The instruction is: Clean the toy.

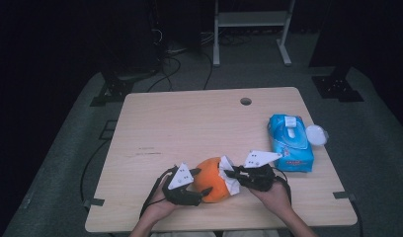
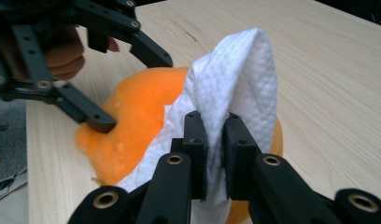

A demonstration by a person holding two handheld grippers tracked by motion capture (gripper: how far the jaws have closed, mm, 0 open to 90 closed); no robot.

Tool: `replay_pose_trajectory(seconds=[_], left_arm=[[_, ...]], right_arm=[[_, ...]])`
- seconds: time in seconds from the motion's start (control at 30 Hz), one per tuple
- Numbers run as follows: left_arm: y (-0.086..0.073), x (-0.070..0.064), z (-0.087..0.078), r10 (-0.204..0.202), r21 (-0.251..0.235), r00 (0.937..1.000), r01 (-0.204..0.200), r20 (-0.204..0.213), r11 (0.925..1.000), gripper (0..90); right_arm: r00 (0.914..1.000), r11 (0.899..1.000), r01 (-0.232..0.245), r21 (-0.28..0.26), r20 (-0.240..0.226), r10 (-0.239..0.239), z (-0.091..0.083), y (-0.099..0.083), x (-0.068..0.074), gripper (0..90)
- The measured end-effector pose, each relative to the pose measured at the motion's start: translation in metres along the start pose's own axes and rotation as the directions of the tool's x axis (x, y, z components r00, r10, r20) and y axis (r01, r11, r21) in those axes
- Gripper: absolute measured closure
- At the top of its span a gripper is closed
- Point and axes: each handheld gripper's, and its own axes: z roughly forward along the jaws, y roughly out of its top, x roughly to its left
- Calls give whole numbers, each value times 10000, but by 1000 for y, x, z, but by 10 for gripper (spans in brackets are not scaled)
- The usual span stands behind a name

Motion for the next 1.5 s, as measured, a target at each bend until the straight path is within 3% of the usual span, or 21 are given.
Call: replay_pose_trajectory(seconds=[0.13, 0.2, 0.23, 0.33, 0.47, 0.57, 0.7, 0.77, 0.93, 0.97, 1.1, 1.2, 1.27, 1.43, 1.5], left_arm=[[0, 8, 1, 104, -10, 9999, -104, 70, 9999, 313], [-1, 14, 1, -184, -206, 9998, 185, 45, 9996, 334], [-1, 15, 1, -202, -235, 9998, 203, 77, 9995, 339], [-2, 16, 1, -276, -357, 9996, 279, 91, 9990, 341], [-1, 17, 0, -420, -529, 9991, 415, -95, 9977, 337], [-3, 16, 3, -419, -471, 9991, 416, -56, 9980, 336], [-4, 17, 4, -514, -495, 9987, 514, 10, 9974, 344], [-5, 18, 3, -602, -526, 9982, 602, 26, 9968, 354], [-6, 18, 2, -579, -578, 9983, 578, 13, 9967, 358], [-6, 18, 2, -582, -598, 9983, 583, 25, 9965, 358], [-6, 18, 4, -615, -570, 9981, 612, -27, 9965, 358], [-9, 21, 4, -714, -532, 9974, 711, -33, 9961, 360], [-10, 21, 3, -840, -575, 9965, 837, -36, 9948, 361], [-9, 22, 3, -927, -702, 9956, 932, 104, 9932, 353], [0, 21, -5, -1007, -983, 9948, 1014, 125, 9900, 295]], right_arm=[[9999, 9998, 140, -113, 9, -140, -2, 4, 7, 820], [9993, 9996, 139, -258, -344, -148, -4, 7, 12, 829], [9986, 9990, 439, -60, -280, -441, -3, 8, 17, 829], [9980, 9979, 620, 173, -100, -618, -1, 3, 17, 830], [9998, 9997, 92, 205, 169, -96, -7, -8, 3, 833], [9997, 9996, -239, 132, 42, 239, -9, -11, 5, 834], [9981, 9990, 406, 160, -478, -398, 0, -5, 26, 834], [9968, 9969, 738, 263, -337, -729, 3, -4, 29, 834], [9995, 9998, 166, 72, 258, -168, -5, -8, 8, 834], [9978, 9992, -389, 88, 539, 383, -11, -16, -5, 834], [9978, 9987, -515, 40, 416, 513, -11, -18, -2, 834], [9999, 9999, -119, -58, -89, 119, -4, -11, 15, 833], [9998, 9999, 147, 12, -102, -147, 0, -7, 20, 833], [9983, 9991, -413, -71, 418, 415, -9, -12, -1, 833], [9964, 9973, -727, -65, 430, 729, -10, -18, -8, 833]])
